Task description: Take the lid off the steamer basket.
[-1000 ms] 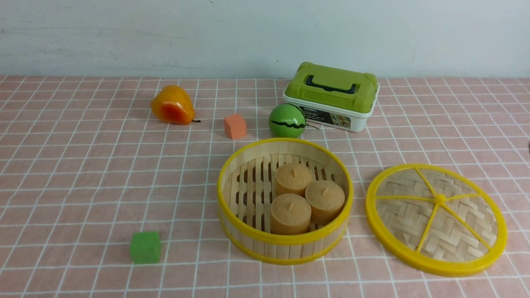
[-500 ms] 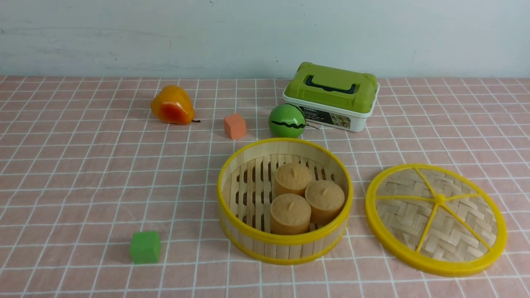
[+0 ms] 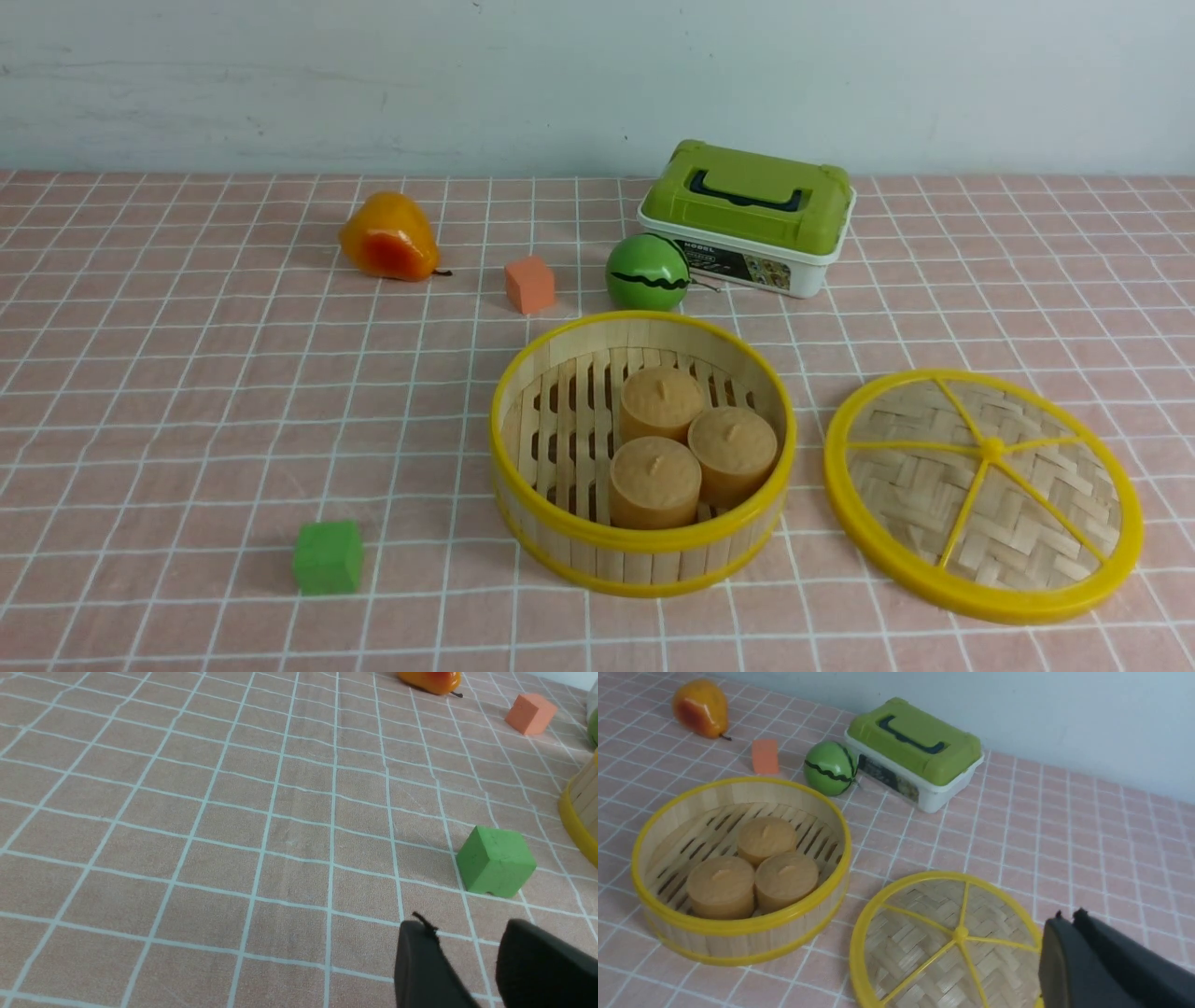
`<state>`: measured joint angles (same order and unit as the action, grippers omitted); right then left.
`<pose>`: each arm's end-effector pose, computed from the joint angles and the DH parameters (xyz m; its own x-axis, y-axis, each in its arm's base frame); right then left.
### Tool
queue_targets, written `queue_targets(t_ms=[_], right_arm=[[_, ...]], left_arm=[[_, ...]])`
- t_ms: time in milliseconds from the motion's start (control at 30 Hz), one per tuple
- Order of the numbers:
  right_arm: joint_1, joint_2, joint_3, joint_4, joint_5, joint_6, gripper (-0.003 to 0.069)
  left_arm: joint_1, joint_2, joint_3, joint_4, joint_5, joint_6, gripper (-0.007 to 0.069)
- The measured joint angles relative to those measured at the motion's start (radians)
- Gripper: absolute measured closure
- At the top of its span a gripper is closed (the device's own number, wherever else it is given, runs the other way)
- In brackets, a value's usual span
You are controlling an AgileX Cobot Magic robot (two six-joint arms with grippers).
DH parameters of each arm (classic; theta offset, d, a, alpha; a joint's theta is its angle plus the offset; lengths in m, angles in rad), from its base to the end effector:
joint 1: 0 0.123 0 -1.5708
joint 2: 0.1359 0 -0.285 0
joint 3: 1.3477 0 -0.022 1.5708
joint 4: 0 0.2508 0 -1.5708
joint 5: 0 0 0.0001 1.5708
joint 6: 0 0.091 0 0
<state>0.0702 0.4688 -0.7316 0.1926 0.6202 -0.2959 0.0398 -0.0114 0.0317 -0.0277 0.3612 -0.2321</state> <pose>0.0800 0.0158 0.3682 -0.2309 -0.1538 -0.9607 -0.2108 0.9719 -0.1049 0.0530 0.0012 0.1706 -0.2724 -0.2662 -0.9246 -0.1033 0.9635 -0.2469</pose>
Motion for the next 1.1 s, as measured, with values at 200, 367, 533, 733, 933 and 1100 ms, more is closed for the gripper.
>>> queue_targets(t_ms=[200,367,533,733,933,1100], right_arm=[[-0.042,-0.213,0.310,-0.221,-0.295,0.232,0.0671],[-0.104,-0.359,0.582,-0.281,-0.398,0.380,0.0671],[-0.109,-0.467,0.750,-0.283,-0.366,0.462,0.0671],[-0.109,-0.479,0.759,-0.274,-0.288,0.467,0.0671],[-0.109,-0.479,0.755,-0.272,-0.259,0.440,0.0671],[-0.109,-0.479,0.754,-0.271,-0.251,0.434,0.0671]], left_arm=[[0.000,0.000,0.000,0.000,0.000,0.000,0.0385],[0.000,0.000,0.000,0.000,0.000,0.000,0.0385],[0.000,0.000,0.000,0.000,0.000,0.000,0.0385],[0.000,0.000,0.000,0.000,0.000,0.000,0.0385],[0.000,0.000,0.000,0.000,0.000,0.000,0.0385],[0.000,0.000,0.000,0.000,0.000,0.000,0.0385]])
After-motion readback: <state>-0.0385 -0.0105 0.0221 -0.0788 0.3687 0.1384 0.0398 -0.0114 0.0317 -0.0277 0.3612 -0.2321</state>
